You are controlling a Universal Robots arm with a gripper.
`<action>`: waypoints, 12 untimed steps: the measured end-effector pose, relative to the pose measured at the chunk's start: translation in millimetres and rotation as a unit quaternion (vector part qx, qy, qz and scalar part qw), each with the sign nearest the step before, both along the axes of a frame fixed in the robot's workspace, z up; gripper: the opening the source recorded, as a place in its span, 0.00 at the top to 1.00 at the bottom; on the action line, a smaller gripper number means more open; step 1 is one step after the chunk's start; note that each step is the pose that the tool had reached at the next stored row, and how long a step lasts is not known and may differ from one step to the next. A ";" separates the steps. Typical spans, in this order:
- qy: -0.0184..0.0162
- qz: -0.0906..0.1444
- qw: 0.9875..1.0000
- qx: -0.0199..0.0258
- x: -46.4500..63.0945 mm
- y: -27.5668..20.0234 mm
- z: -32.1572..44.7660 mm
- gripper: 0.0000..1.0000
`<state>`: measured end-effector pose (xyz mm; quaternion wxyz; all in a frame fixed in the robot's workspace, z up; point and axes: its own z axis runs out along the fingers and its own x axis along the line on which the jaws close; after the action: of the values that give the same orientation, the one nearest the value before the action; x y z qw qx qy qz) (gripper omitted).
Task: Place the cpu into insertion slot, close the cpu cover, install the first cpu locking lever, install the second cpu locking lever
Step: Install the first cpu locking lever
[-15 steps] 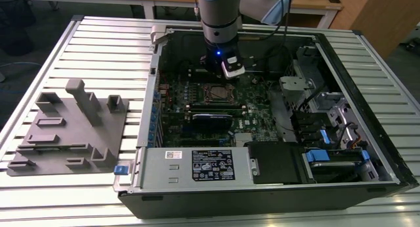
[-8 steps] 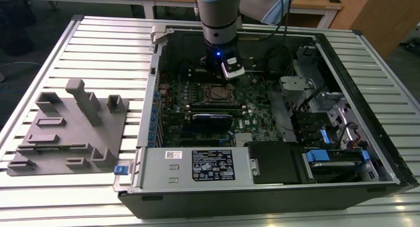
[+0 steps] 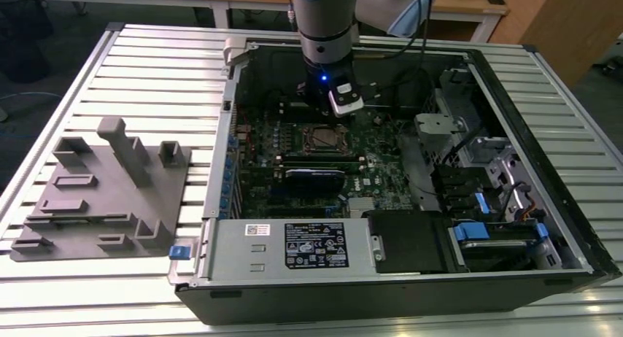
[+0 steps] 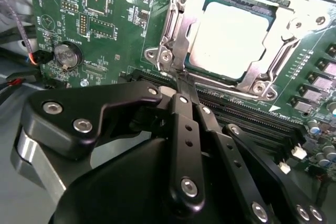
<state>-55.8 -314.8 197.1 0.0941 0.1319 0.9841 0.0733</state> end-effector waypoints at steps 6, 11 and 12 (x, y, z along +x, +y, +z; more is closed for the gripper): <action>0.000 0.000 1.000 0.000 0.0 0.0 8.7 0.89; 0.000 -0.001 1.000 0.000 0.0 0.0 18.4 0.89; 0.000 -0.001 1.000 0.000 0.1 0.1 18.4 0.89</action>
<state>-55.8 -314.7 215.5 0.0943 0.1328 0.9840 0.0728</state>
